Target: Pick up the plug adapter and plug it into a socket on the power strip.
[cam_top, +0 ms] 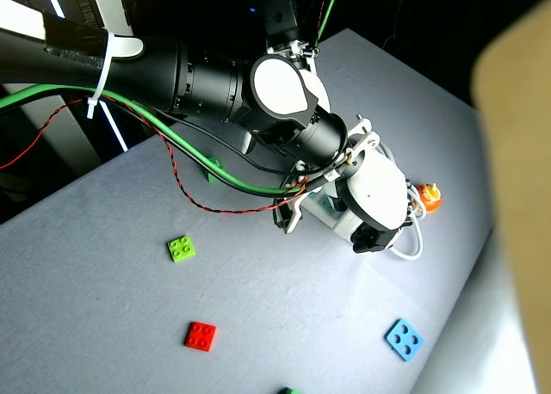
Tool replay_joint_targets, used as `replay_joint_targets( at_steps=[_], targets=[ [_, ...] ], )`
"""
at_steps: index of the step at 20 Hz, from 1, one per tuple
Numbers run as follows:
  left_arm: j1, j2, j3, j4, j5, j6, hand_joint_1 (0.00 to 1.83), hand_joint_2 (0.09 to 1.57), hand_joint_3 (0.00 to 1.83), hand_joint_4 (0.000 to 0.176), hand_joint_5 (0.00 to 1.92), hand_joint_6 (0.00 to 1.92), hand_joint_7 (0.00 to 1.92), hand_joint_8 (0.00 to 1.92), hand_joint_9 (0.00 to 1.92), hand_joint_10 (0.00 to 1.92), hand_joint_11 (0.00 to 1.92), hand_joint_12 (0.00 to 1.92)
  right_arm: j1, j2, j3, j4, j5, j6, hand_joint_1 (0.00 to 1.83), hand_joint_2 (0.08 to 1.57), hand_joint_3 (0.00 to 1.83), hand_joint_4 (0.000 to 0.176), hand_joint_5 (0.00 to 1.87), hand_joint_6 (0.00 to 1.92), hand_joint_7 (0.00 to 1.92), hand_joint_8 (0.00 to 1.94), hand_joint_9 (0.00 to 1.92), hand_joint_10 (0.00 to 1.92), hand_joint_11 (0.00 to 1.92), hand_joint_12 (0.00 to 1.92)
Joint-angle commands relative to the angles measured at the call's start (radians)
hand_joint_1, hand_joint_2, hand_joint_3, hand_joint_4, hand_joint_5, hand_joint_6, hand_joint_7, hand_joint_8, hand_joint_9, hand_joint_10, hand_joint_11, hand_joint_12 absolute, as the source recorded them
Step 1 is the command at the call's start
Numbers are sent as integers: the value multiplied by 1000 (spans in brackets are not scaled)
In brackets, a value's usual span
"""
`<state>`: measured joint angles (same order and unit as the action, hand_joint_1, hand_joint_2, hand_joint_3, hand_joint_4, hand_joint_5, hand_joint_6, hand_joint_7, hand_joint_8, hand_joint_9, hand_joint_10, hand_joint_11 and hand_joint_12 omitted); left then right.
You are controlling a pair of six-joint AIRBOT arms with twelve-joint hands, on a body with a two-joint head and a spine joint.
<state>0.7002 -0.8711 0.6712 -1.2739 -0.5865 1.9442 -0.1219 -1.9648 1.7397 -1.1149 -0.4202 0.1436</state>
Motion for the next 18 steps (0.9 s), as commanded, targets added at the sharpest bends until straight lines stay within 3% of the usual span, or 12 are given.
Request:
replay_joint_targets(
  at_steps=[1,3,11,15,16,17,18],
  targets=[
    [-3,-13,2,4,34,-4,0,1157,1,0,28,2,48,2,43,1,23,29,-9,-3,-11,0,52,1,1241,1067,1,18,1029,924,1165,664,1287,2,960,727],
    [-3,-13,2,4,34,-4,0,1156,0,0,27,3,48,2,41,4,17,29,-9,4,-21,0,59,-2,1242,1065,0,22,1042,905,1168,653,1282,0,958,721],
    [-4,-13,3,4,32,-5,0,1159,1,0,27,1,61,5,58,7,28,42,-11,35,-61,-1,72,-18,1247,1058,0,11,1037,909,1205,596,1287,1,972,704],
    [-4,-13,3,4,32,-5,0,1152,0,0,34,2,63,2,56,3,19,44,-11,47,-61,-2,82,-18,1232,1090,3,0,944,1031,1137,735,1208,5,932,692],
    [-4,-13,3,4,32,-5,0,1151,0,0,26,0,57,0,48,0,10,42,-10,50,-61,-3,85,-18,1167,1120,0,0,950,1013,1070,319,1166,4,898,687],
    [-4,-13,3,4,32,-5,0,1154,0,0,27,1,54,0,47,0,14,45,-10,51,-61,-3,87,-18,1148,1135,0,0,930,1042,1080,119,1133,2,863,687],
    [-4,-13,3,4,32,-5,0,1152,0,0,24,0,50,0,41,0,15,47,-10,53,-61,-3,90,-18,1133,1155,3,0,888,1107,1051,46,1077,0,803,688]
  ],
)
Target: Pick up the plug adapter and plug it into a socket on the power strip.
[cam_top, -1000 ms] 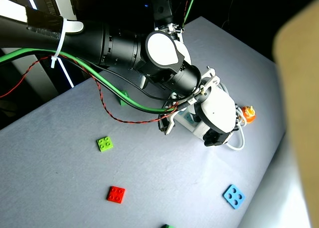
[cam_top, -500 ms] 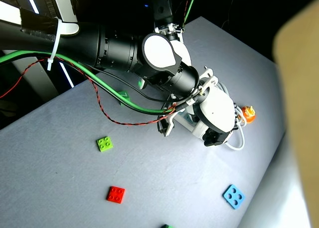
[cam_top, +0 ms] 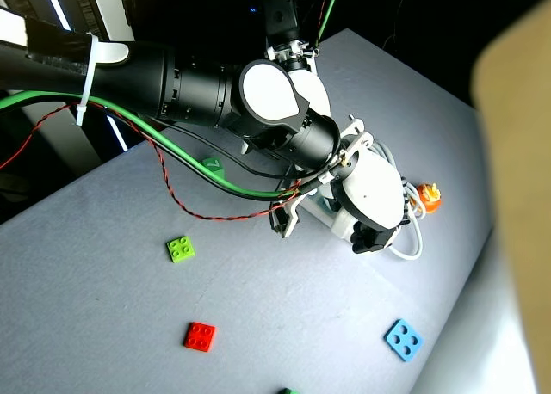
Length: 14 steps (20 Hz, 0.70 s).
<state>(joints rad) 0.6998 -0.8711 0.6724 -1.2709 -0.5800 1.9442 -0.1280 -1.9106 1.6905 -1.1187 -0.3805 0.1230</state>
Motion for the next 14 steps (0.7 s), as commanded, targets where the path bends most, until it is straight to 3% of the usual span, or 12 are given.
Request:
replay_joint_targets(
  at_steps=[1,2,4,10,14],
  targets=[
    [-4,-13,2,1,25,-5,0,1151,0,0,34,4,62,5,55,6,33,57,-4,-1,-11,1,52,3,1071,1139,0,0,776,466,994,12,1011,0,737,707],
    [-4,-13,3,1,25,-5,0,1154,0,0,28,1,56,2,51,3,25,56,-3,1,-11,0,55,5,1058,1132,0,0,811,170,970,10,985,7,707,723],
    [-6,-13,3,1,25,-5,0,1152,0,0,32,3,63,4,60,7,22,58,-2,3,-11,0,60,7,1049,1122,0,0,803,13,929,0,946,0,648,754],
    [-6,-13,3,1,26,-5,0,1155,1,0,32,7,54,2,41,0,3,57,9,15,-12,0,86,23,1020,1121,0,0,701,0,838,0,861,0,521,817],
    [-7,-13,3,1,27,-5,0,1147,0,0,28,2,53,1,44,2,4,65,22,32,-12,0,103,16,811,1142,0,0,449,0,541,0,554,0,158,923]
  ],
)
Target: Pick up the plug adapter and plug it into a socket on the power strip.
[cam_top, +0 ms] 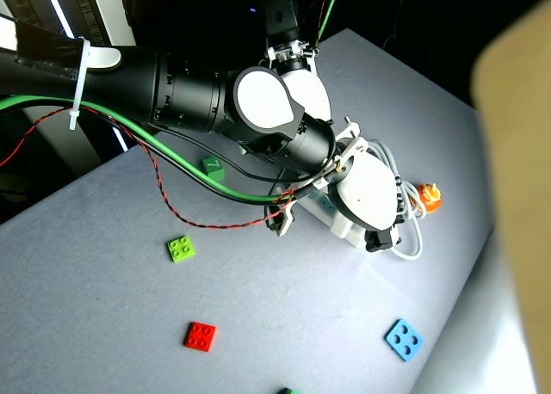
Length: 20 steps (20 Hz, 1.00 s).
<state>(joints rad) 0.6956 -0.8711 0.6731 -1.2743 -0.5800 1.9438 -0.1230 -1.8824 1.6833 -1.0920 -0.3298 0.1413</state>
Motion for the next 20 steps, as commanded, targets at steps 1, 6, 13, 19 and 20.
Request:
replay_joint_targets(
  at_steps=[1,6,13,19,20],
  targets=[
    [-3,-13,2,5,27,-5,0,1147,0,0,30,3,55,2,46,3,6,68,20,8,-5,-27,53,-2,775,1129,0,0,367,0,461,0,477,0,95,902],
    [-7,-13,2,5,28,-5,0,1153,1,0,22,0,47,0,40,0,0,66,30,52,-49,-27,67,-22,697,1083,0,0,249,0,354,0,375,0,24,869],
    [-68,-12,29,5,80,-5,0,1155,0,0,16,5,43,3,34,3,5,23,83,240,-270,-28,68,-70,671,1051,0,0,179,5,274,4,287,4,0,754],
    [-147,4,69,5,146,-1,0,1156,1,0,34,8,65,10,64,12,34,42,127,519,-541,-37,53,-156,717,1044,2,0,237,4,309,1,317,1,0,821],
    [-157,15,70,5,151,-1,0,1155,0,0,39,9,70,11,67,12,35,44,131,566,-583,-39,59,-177,702,1049,4,0,236,3,305,0,314,0,0,820]
  ],
)
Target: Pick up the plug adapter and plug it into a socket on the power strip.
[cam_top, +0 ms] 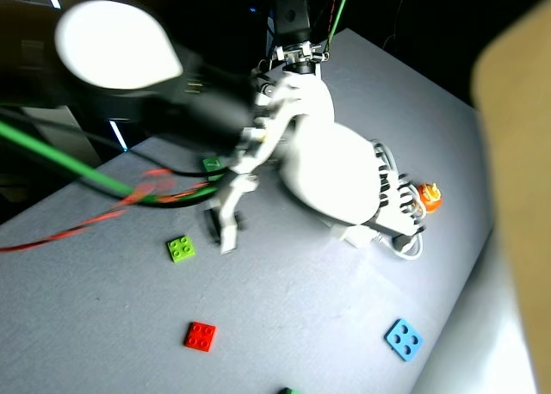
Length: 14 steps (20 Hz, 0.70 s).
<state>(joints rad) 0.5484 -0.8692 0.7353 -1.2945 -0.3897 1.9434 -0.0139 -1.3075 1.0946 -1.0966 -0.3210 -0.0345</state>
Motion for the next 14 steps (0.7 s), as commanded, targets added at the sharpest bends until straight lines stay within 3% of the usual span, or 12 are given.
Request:
replay_joint_targets(
  at_steps=[1,4,6,8,11,12,13,14],
  targets=[
    [-18,21,8,25,-35,-1,0,1156,1,0,33,6,64,7,62,9,34,45,25,29,-24,-34,58,-29,699,1055,4,0,232,0,296,0,303,0,0,798],
    [-47,52,14,25,-7,10,0,1161,2,0,46,9,77,10,74,11,40,53,37,164,-119,-25,107,-89,703,1038,0,0,258,5,314,4,321,5,0,815],
    [-62,69,17,25,9,24,0,1159,0,0,105,2,142,2,139,1,1,268,27,234,-165,-22,150,-105,675,1037,0,0,306,18,356,16,368,20,34,837],
    [-78,86,21,25,20,36,0,1168,0,0,276,11,357,17,313,20,0,496,8,299,-205,-22,183,-127,670,1035,0,0,355,16,405,18,431,27,82,880],
    [-103,113,35,25,56,50,52,1175,0,0,440,56,527,63,452,58,0,685,-19,367,-235,-22,210,-117,691,998,0,0,421,12,533,27,589,53,174,953],
    [-113,124,42,25,74,50,64,1159,0,0,120,1218,163,1279,167,1147,0,996,-30,389,-243,-22,217,-112,677,985,0,0,490,22,590,38,661,77,175,1051],
    [-122,133,48,25,87,50,64,1159,0,0,120,1218,163,1279,167,1147,0,996,-34,407,-251,-22,223,-112,677,985,0,0,490,22,590,38,661,77,175,1051],
    [-128,140,52,25,95,50,72,1157,0,0,93,1527,107,1600,69,1595,0,1582,-36,421,-255,-22,234,-112,664,974,0,0,522,30,616,55,678,104,159,1171]
  ],
)
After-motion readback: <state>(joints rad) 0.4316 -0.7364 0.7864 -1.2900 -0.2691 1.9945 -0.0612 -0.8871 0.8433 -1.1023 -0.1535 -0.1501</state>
